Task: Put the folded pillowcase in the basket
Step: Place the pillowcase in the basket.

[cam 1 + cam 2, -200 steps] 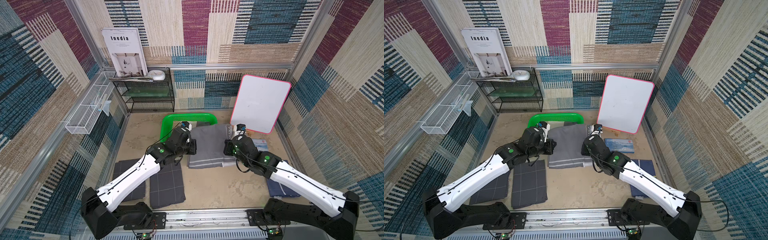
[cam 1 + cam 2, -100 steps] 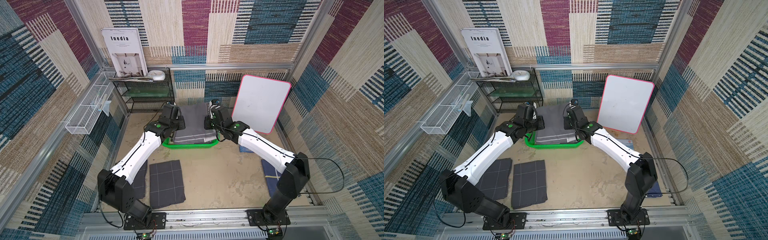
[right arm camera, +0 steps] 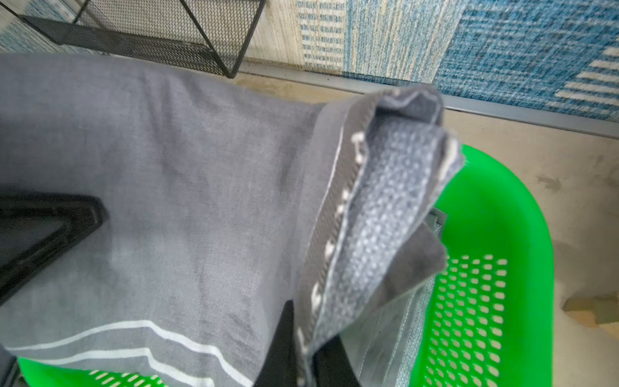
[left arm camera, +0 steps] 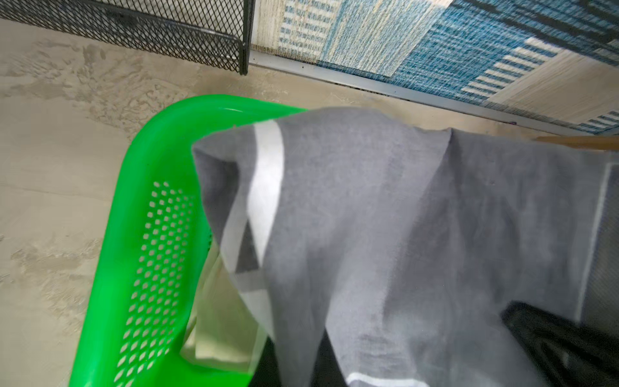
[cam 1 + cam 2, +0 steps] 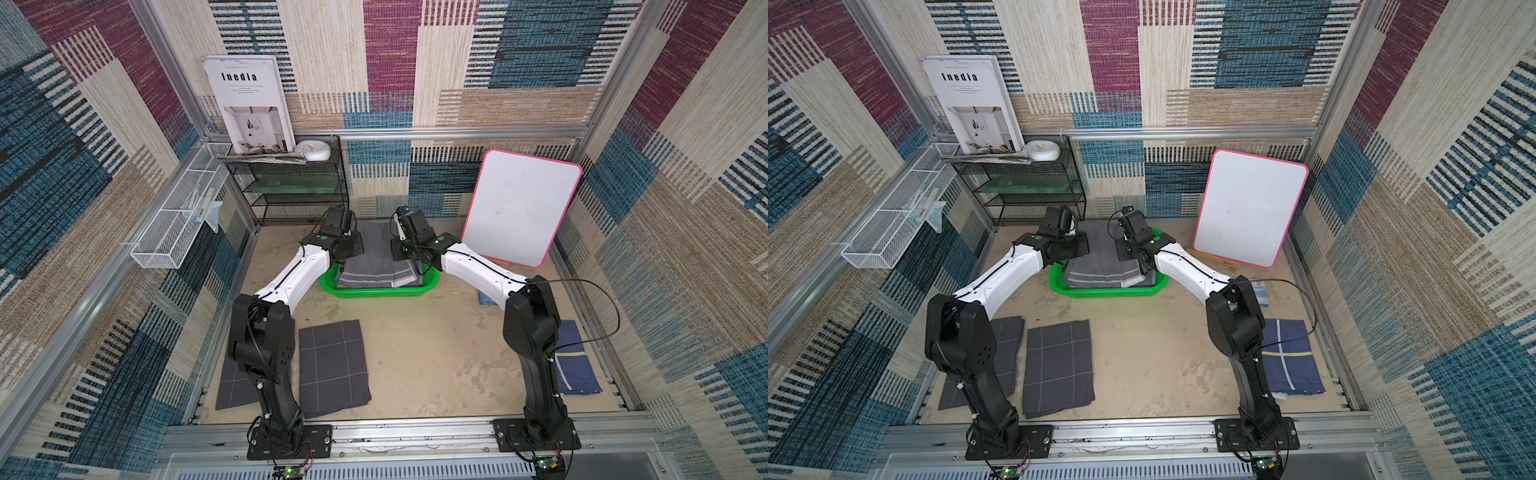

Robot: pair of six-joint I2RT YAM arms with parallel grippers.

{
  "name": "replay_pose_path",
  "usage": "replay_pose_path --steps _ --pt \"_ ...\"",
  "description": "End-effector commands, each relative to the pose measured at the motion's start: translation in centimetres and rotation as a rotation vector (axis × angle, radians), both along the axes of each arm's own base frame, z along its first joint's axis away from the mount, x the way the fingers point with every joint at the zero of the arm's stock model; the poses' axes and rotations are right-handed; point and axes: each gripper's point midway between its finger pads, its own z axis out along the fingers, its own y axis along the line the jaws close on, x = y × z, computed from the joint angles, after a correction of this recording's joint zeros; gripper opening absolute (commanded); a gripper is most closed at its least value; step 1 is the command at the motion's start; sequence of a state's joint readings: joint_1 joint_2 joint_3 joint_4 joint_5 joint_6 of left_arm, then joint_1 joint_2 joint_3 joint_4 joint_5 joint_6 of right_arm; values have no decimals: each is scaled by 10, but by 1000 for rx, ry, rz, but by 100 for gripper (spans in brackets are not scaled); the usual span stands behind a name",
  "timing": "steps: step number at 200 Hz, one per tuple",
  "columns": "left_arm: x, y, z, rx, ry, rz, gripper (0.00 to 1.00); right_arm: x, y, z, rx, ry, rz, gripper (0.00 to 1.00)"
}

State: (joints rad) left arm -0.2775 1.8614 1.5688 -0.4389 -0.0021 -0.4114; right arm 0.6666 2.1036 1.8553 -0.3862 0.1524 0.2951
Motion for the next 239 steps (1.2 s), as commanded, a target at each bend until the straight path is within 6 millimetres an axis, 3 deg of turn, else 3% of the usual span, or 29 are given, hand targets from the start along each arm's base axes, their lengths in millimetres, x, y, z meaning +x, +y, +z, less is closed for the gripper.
replay_pose_path --steps 1,39,77,82,97,118,143,165,192,239 --pt "6 -14 -8 -53 -18 -44 0 1 -6 -11 -61 -3 10 0" --pt "12 -4 -37 -26 45 -12 0 3 -20 -43 -95 39 -20 0" --pt "18 19 -61 -19 69 50 0 15 -30 -66 -182 33 -45 0" --pt "18 20 -61 -20 69 53 3 18 -32 -67 -187 33 -52 0" --pt "17 18 -62 -27 80 31 26 20 -30 -67 -197 37 -54 5" --pt "12 10 -55 -54 88 -14 54 17 -31 -57 -192 34 -54 39" --pt "0 6 -30 -89 35 -27 74 10 -37 -27 -171 -26 -77 51" --pt "-11 7 -5 -88 -11 -20 78 -2 -40 -3 -131 -64 -81 56" --pt "-33 12 18 -117 -62 25 81 -17 -37 12 -94 -84 -68 57" --pt "-85 13 36 -202 -111 87 84 -67 2 32 15 -45 90 59"
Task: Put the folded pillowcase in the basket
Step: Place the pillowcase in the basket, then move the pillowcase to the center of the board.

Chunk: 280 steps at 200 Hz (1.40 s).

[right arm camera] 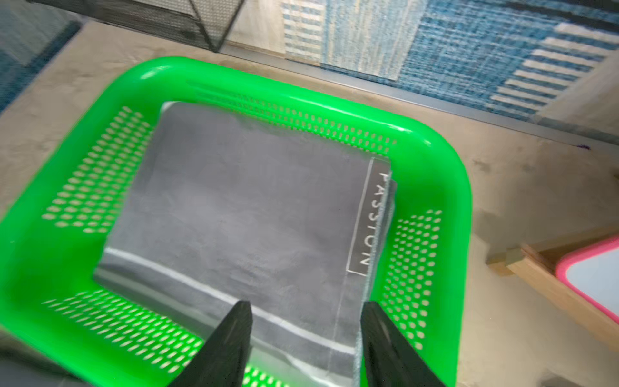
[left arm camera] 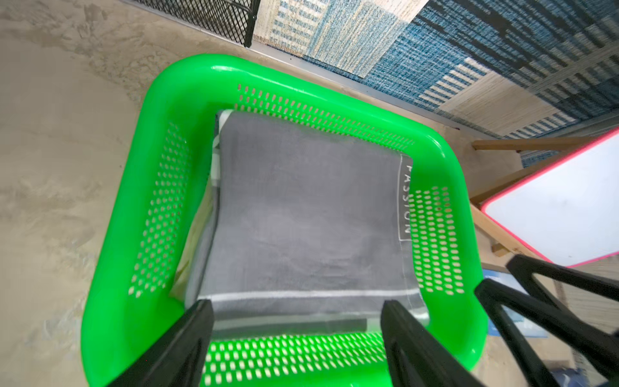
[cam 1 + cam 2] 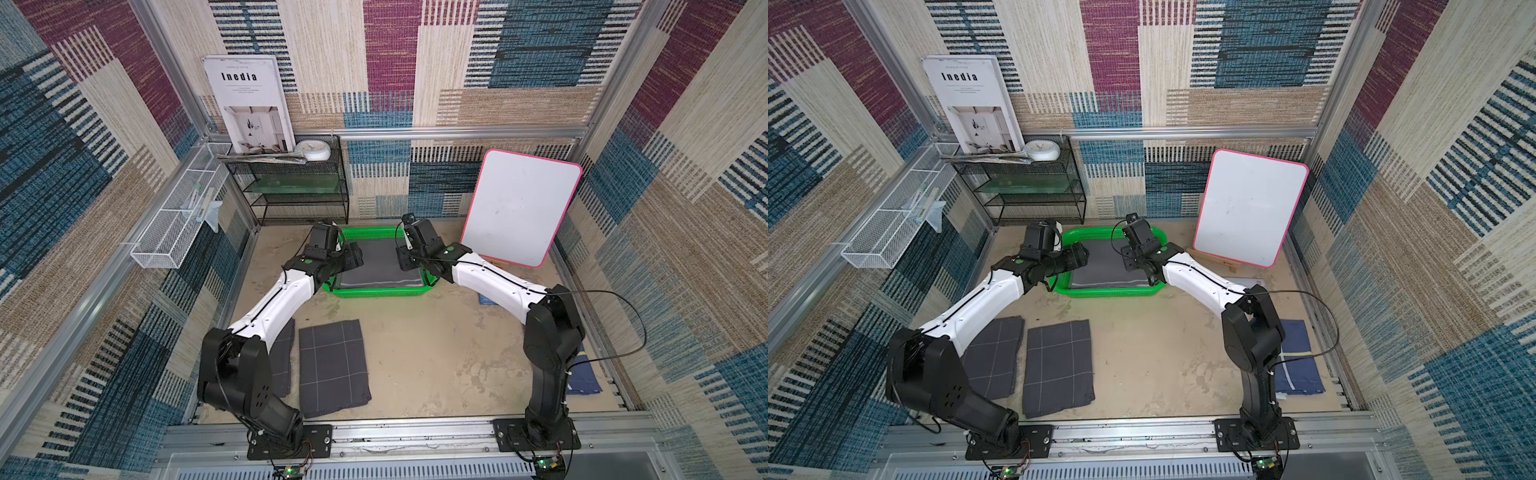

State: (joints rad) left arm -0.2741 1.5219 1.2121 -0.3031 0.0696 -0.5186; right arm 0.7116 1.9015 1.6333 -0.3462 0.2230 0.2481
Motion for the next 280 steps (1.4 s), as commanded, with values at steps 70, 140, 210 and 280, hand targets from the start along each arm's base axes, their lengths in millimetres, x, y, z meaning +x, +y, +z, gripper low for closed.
replay_pose_path --steps 70,140,210,280 --pt "-136 52 -26 -24 2 174 99 -148 47 -39 12 102 261 60" --pt "-208 107 7 -62 -207 354 99 -259 83 -114 -322 146 514 64" --pt "-229 122 7 -32 -237 383 99 -297 119 -146 -478 149 651 73" --pt "-235 127 3 8 -243 377 99 -303 120 -174 -643 156 645 76"
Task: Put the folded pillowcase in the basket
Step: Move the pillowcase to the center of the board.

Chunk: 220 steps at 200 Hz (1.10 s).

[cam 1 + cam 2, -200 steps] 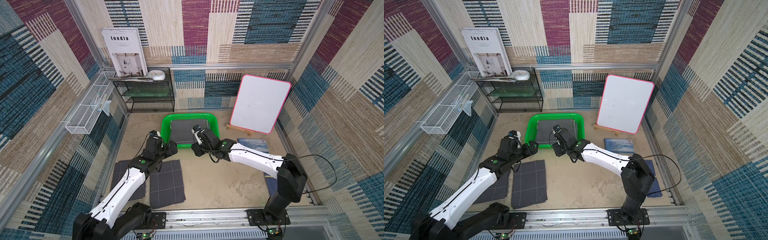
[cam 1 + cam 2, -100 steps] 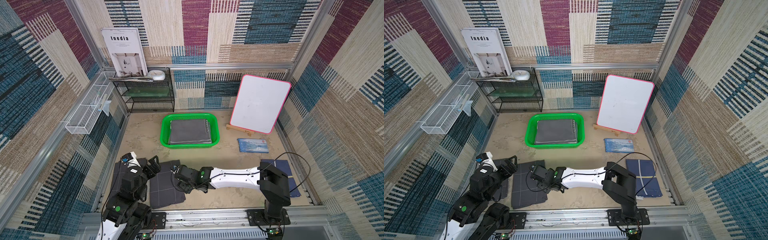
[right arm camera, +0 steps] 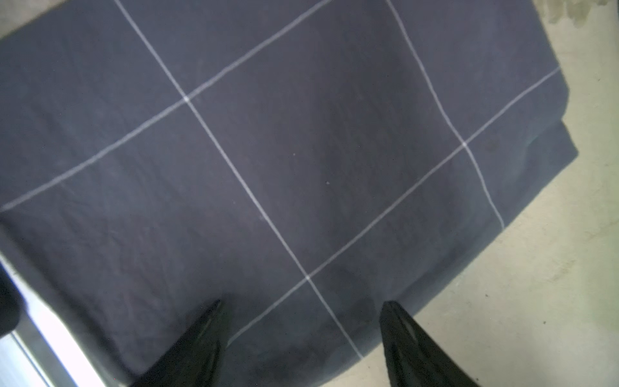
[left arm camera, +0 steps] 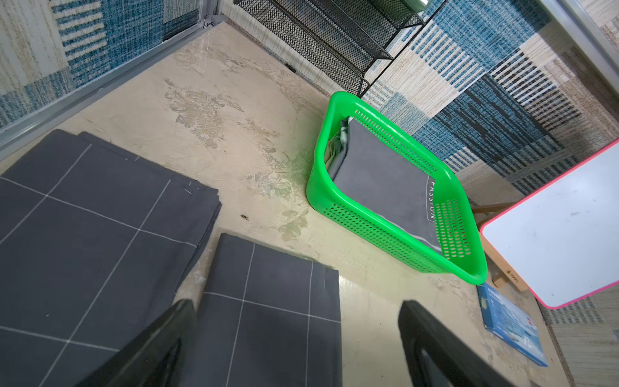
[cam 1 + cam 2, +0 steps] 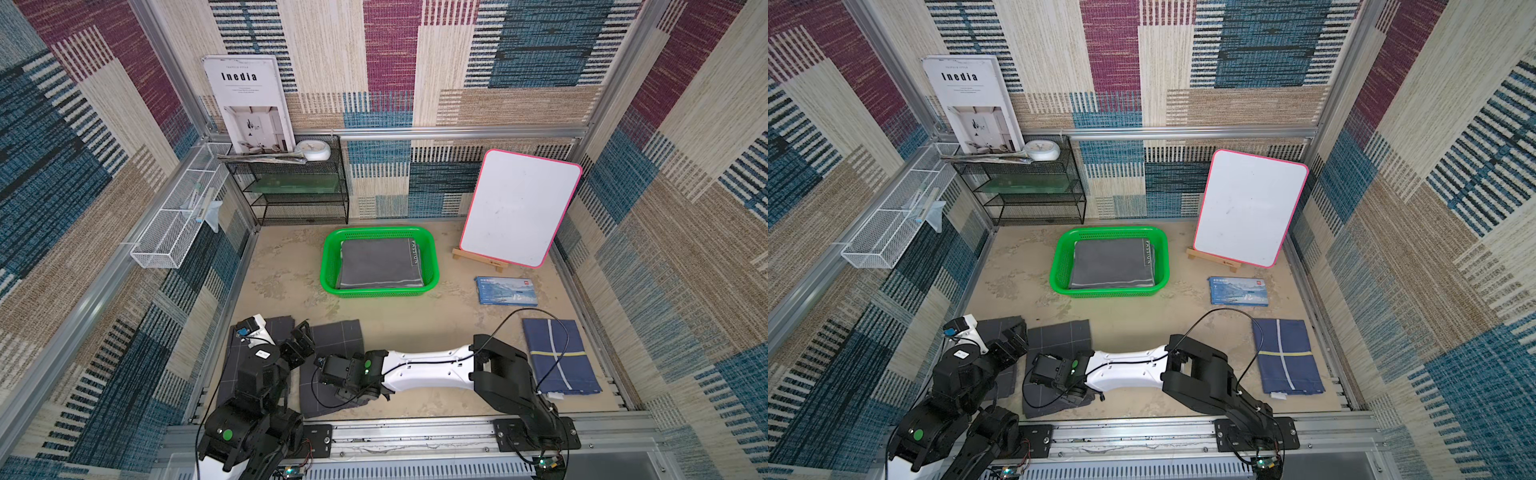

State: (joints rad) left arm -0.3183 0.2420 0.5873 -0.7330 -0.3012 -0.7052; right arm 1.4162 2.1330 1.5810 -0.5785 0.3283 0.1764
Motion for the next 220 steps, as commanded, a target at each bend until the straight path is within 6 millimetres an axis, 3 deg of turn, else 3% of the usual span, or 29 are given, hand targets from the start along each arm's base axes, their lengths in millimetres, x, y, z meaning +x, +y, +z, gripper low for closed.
replay_pose_path --steps 1,46,93,109,145,171,195,220 --pt "0 4 -3 32 10 12 99 6 -21 -11 -102 -38 -25 76" --pt "18 -15 -21 57 114 -68 99 27 -77 -24 -181 -92 -162 78" --pt "41 -43 -47 44 258 -175 99 55 -133 -10 -159 -180 -320 78" --pt "50 -54 -56 64 309 -231 99 65 -143 2 -152 -209 -345 78" --pt "63 -64 -79 85 468 -265 99 79 -136 28 -56 -226 -365 79" --pt "70 -77 -89 34 465 -300 98 62 -110 36 90 -125 -276 78" --pt "72 -78 -100 49 499 -312 98 47 -104 34 131 -90 -208 79" --pt "72 -77 -125 87 585 -317 98 45 -109 22 85 -96 -202 79"
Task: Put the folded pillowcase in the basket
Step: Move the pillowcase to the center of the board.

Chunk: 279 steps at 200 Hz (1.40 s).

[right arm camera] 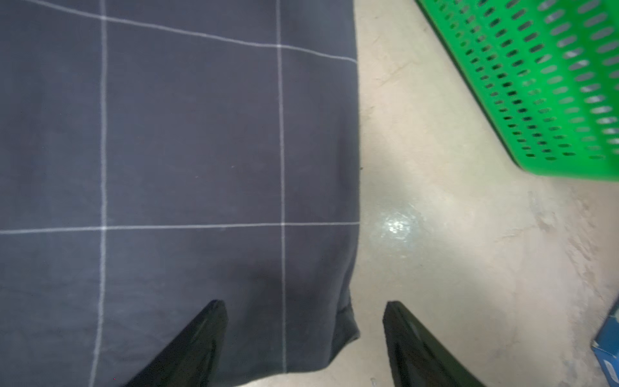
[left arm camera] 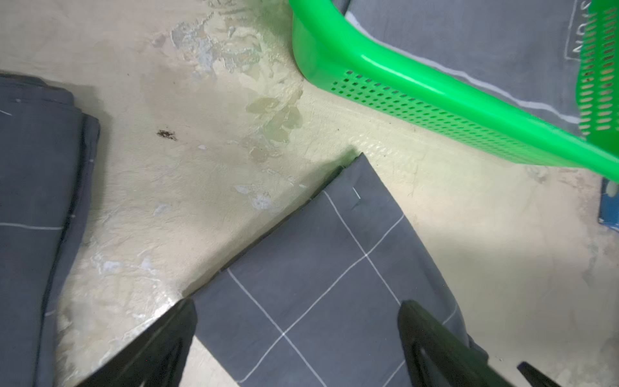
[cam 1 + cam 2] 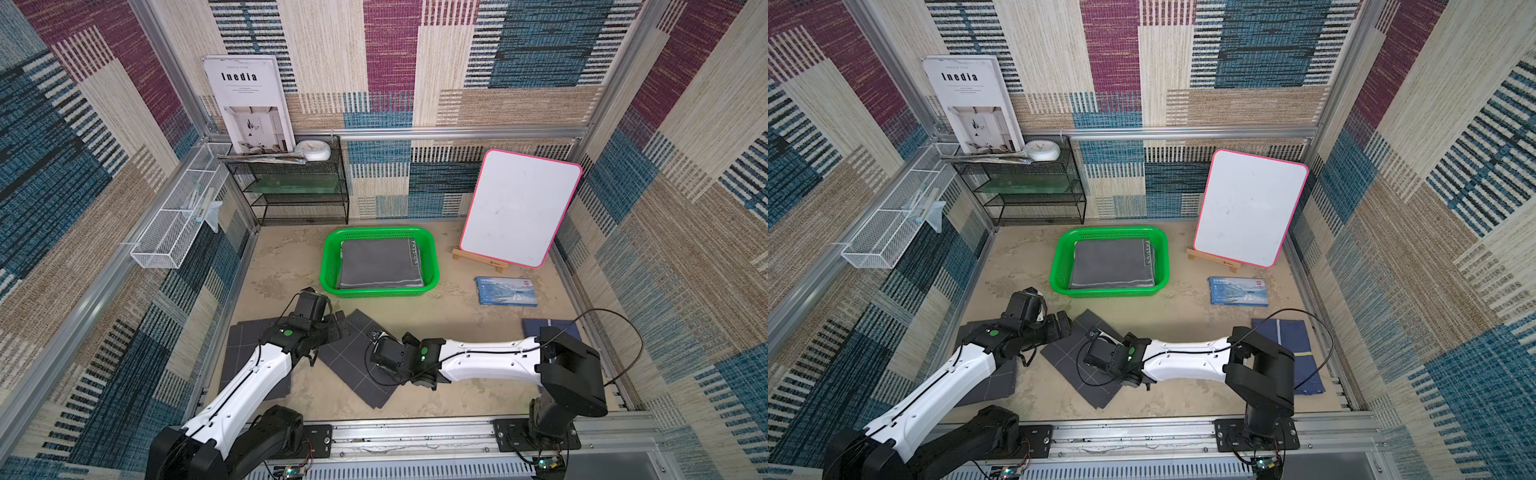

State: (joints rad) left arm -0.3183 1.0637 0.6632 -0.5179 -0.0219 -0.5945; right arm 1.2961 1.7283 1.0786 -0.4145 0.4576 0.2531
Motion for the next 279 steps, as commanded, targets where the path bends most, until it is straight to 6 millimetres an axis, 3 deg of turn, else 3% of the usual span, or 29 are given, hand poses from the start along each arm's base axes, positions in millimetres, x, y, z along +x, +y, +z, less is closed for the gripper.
replay_pose_path --steps 1,66,130,151,172,216,247,279 --pt "3 -5 -15 12 36 -36 98 -4 8 -6 11 11 33 79" --pt "1 -20 -57 -29 162 -58 89 11 -34 -28 -81 -27 -98 81" --pt "-38 -50 -69 -47 207 -104 73 52 -66 -20 -11 -31 -305 81" --pt "-52 -63 -65 -66 188 -120 65 68 -82 -20 35 11 -407 80" --pt "-58 -68 -59 -73 156 -119 64 76 -92 -11 132 61 -458 80" --pt "-34 -63 -33 26 64 -147 78 76 -81 21 362 135 -501 80" --pt "-13 -50 -33 121 94 -138 83 64 -90 5 414 229 -610 77" --pt "-5 -50 -51 -58 126 -66 86 54 -85 -7 450 309 -616 74"
